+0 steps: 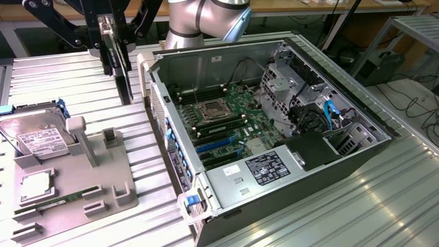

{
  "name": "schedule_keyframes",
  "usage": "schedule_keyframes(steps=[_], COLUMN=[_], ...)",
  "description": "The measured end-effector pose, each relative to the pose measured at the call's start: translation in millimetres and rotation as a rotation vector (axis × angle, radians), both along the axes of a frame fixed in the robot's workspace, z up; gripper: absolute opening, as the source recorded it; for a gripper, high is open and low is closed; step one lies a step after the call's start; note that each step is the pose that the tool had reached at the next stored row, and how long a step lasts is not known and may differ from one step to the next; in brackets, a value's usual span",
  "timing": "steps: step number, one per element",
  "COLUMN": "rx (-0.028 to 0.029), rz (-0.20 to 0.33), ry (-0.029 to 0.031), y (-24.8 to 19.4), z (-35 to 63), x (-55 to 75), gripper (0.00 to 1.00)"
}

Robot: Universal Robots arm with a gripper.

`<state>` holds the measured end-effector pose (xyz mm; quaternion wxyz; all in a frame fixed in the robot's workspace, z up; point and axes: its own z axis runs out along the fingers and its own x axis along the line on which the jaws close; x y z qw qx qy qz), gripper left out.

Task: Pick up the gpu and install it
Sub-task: 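Pick up the gpu and move the gpu toward the slot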

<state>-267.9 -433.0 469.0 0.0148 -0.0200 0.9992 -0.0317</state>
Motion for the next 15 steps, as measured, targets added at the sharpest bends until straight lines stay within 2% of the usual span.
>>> schedule_keyframes(steps=[15], rx=[0.0001], rz=[0.0], ry=[0.0], y=[0.0], z=[-0.1], x=[13.9], gripper=[0.28])
